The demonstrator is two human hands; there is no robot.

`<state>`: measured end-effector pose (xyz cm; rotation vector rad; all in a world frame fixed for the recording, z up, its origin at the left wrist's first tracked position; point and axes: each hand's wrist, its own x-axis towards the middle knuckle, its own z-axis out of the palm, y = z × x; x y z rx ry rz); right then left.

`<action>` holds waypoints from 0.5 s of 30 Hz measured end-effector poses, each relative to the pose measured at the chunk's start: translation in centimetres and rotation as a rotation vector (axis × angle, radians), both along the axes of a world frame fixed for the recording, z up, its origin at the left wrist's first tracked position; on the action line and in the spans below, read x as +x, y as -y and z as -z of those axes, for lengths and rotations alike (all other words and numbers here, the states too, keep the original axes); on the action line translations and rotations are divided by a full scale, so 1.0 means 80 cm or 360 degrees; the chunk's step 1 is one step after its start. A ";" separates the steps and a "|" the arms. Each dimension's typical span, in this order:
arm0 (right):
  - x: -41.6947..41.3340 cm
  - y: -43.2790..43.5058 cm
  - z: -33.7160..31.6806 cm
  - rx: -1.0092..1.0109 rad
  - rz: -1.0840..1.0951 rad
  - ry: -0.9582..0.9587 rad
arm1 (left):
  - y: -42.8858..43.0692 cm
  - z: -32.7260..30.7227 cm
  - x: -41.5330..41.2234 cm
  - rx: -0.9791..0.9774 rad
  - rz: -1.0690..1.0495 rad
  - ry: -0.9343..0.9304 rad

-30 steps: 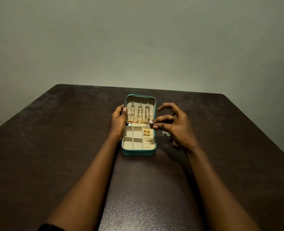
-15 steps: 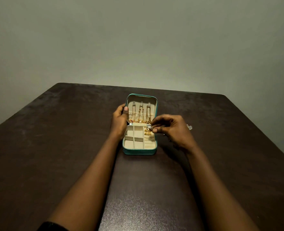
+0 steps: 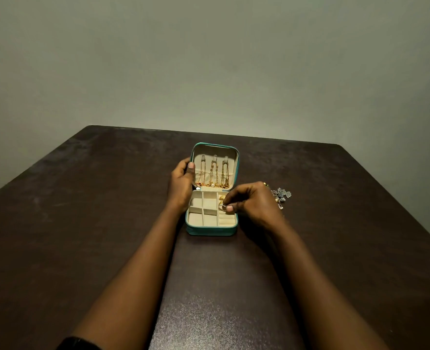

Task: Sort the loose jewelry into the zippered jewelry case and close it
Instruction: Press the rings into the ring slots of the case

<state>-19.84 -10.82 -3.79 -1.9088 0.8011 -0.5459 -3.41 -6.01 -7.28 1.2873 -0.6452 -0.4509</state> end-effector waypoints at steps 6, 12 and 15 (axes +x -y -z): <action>0.001 -0.001 -0.002 -0.0025 0.0029 -0.0085 | -0.001 -0.001 -0.001 -0.0012 0.0009 0.0001; 0.001 -0.006 -0.004 -0.0024 0.0117 -0.0141 | 0.000 0.000 0.000 0.0002 0.0000 0.0016; 0.002 -0.004 -0.006 -0.0056 0.0128 -0.0153 | 0.000 -0.001 -0.001 -0.0008 0.0008 0.0001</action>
